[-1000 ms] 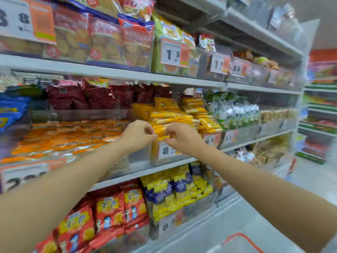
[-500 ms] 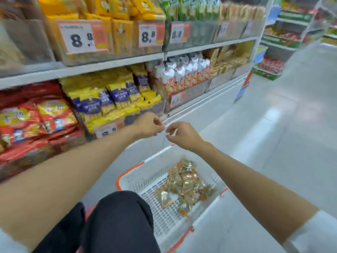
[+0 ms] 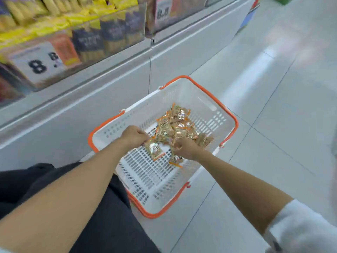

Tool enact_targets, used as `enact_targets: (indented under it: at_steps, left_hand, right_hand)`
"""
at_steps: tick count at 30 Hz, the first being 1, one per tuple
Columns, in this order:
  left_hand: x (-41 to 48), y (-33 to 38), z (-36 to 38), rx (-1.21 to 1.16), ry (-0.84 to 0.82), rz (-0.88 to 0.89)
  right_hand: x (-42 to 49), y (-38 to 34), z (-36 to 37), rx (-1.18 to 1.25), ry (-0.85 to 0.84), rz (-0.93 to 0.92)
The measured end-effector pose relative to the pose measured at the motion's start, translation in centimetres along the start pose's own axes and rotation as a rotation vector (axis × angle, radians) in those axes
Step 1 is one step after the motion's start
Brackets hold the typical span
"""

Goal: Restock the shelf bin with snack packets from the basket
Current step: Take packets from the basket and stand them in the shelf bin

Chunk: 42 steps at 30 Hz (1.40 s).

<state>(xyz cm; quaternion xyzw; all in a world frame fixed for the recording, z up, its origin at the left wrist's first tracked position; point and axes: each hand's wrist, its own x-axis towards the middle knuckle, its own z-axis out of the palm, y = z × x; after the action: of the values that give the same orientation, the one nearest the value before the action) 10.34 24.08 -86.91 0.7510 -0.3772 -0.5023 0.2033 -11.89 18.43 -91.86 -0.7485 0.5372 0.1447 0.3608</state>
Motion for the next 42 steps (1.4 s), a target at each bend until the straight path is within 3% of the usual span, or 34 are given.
enact_targets:
  at_steps: [6, 9, 13, 17, 20, 23, 25, 27, 29, 32, 34, 38, 42]
  left_hand:
    - [2.1, 1.0, -0.3, -0.224, 0.026, -0.05]
    - [2.0, 1.8, 0.3, -0.216, -0.062, -0.024]
    - [2.0, 1.8, 0.5, -0.221, -0.126, -0.044]
    - [2.0, 2.0, 0.5, -0.227, -0.118, -0.054]
    - [2.2, 2.4, 1.0, -0.233, -0.132, -0.064]
    - [2.7, 2.2, 1.5, -0.231, -0.124, -0.084]
    - [3.2, 2.1, 1.7, -0.237, -0.099, -0.097]
    - [3.7, 1.8, 1.8, -0.263, -0.061, -0.126]
    - [4.1, 1.5, 2.0, -0.289, -0.022, -0.167]
    - [3.7, 0.9, 2.3, -0.334, 0.008, -0.21]
    - [3.5, 0.8, 2.2, -0.515, 0.068, -0.196]
    - [2.7, 2.2, 0.0, -0.869, 0.143, -0.113]
    - [0.7, 3.5, -2.2, -0.988, 0.101, -0.035]
  right_hand:
    - [4.3, 1.4, 2.8, -0.076, -0.058, 0.249]
    - [5.9, 1.7, 4.4, -0.095, -0.057, 0.336]
    - [6.3, 3.3, 8.8, -0.286, -0.219, 0.309]
    - [5.5, 2.9, 8.9, -0.617, -0.098, 0.17]
    - [6.0, 2.3, 7.9, -0.693, -0.029, 0.141]
    - [5.9, 1.8, 6.1, -0.481, 0.109, 0.087]
    - [5.5, 0.8, 4.6, -0.124, 0.233, 0.109]
    - [5.3, -0.4, 3.3, 0.328, 0.296, 0.166]
    - [4.5, -2.2, 2.1, 0.63, 0.321, 0.126]
    - [3.0, -5.4, 0.2, 0.73, 0.351, -0.079]
    - [2.7, -6.8, -1.0, 0.768, 0.338, -0.156]
    - [2.1, -8.2, -3.7, 0.926, 0.094, -0.129]
    - [0.4, -9.6, -6.1, 1.02, -0.069, -0.152]
